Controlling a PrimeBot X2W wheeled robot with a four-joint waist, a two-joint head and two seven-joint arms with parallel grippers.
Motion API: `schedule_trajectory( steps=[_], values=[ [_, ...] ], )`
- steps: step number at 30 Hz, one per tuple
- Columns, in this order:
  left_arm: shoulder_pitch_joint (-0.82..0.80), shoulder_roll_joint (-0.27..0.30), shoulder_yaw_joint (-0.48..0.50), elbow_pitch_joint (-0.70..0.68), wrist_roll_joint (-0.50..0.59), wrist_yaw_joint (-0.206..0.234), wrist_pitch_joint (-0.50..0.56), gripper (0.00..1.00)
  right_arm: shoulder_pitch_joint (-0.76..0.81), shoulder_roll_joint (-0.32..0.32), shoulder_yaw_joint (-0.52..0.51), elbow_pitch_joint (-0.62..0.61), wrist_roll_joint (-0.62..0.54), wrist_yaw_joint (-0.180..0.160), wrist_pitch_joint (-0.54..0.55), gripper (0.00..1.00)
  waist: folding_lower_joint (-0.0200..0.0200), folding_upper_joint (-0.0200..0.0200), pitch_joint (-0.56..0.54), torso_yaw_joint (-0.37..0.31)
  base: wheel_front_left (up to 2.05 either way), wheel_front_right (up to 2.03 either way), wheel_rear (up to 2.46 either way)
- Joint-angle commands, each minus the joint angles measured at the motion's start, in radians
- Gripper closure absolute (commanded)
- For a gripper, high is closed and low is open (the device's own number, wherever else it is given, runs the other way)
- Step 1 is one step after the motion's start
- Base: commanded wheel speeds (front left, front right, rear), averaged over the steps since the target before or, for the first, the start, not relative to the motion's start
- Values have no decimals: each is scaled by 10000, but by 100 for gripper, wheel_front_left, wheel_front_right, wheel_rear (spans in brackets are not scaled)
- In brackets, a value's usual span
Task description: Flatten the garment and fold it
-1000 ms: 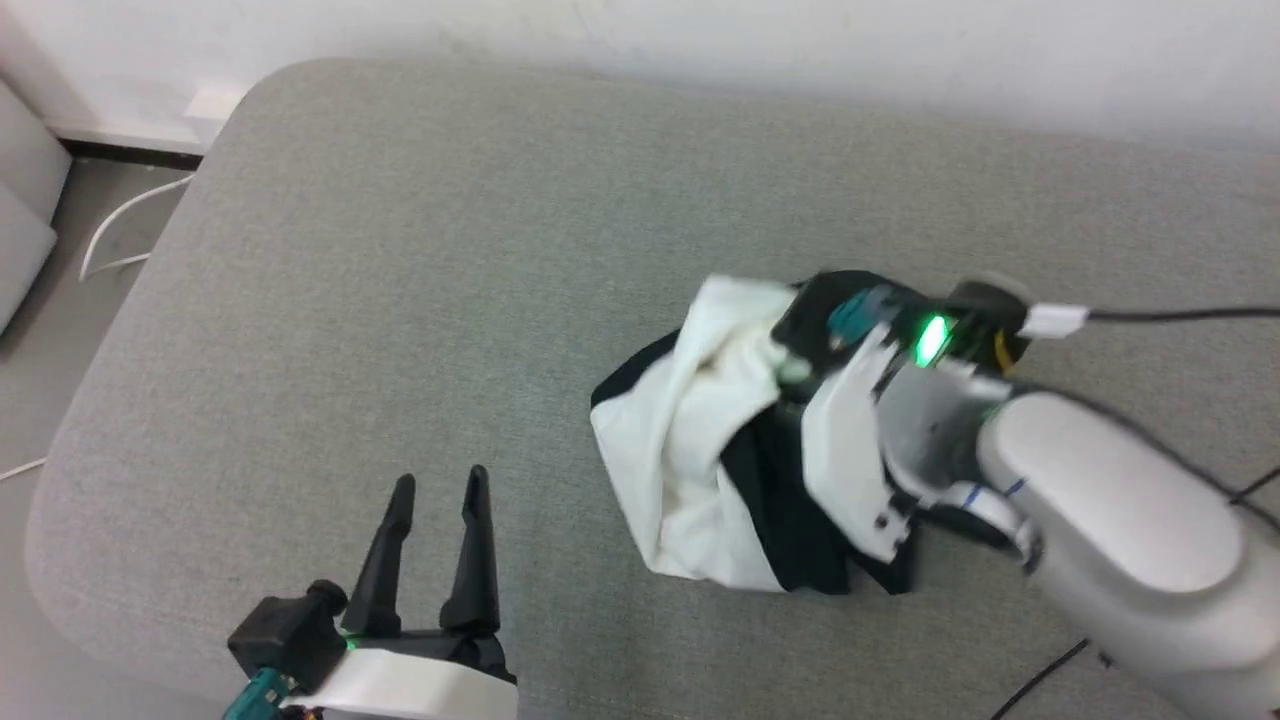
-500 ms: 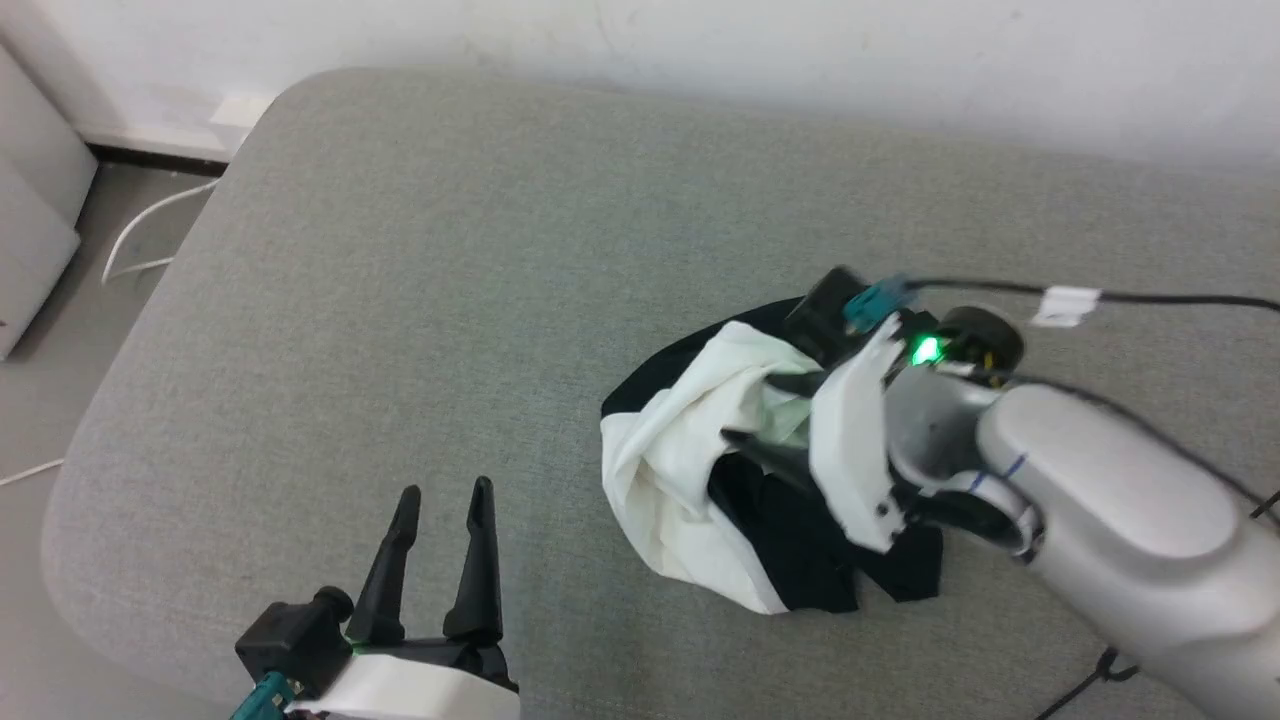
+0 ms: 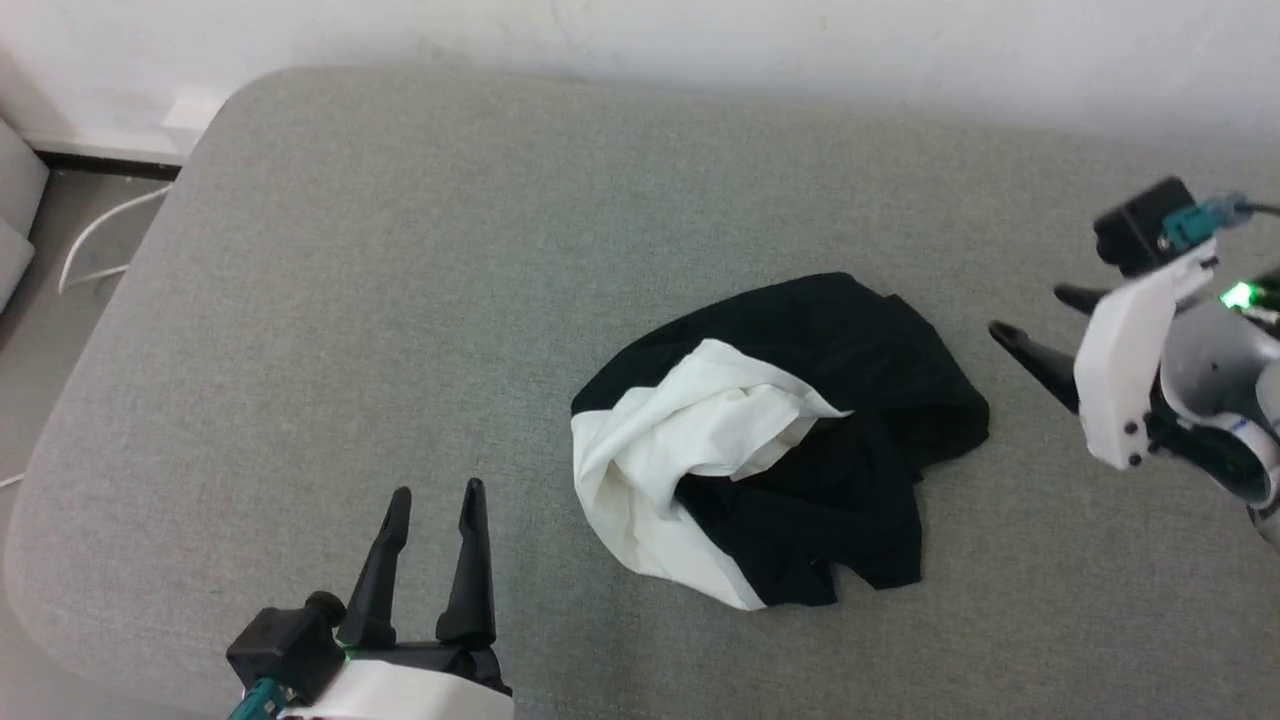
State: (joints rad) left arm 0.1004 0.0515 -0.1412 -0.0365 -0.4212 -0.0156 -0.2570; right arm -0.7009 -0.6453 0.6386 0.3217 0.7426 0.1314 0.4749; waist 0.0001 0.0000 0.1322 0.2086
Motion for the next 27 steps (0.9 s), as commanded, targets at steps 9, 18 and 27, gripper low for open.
schedule_trajectory(
  steps=[9,18,27],
  values=[
    [-491,-13,-176,21,-78,-43,-47,0,773,520,-765,517,-851,-7,132,0,-1,0,881,465,0,0,0],
    [-761,-13,-206,76,-92,-96,-47,0,717,1074,-1015,1554,-1139,-7,671,0,-1,0,1324,774,0,0,0],
    [-858,-13,-254,156,-173,-26,-47,0,429,1240,-1376,1912,-1364,-7,326,100,-1,0,1450,706,0,0,0]
  ],
)
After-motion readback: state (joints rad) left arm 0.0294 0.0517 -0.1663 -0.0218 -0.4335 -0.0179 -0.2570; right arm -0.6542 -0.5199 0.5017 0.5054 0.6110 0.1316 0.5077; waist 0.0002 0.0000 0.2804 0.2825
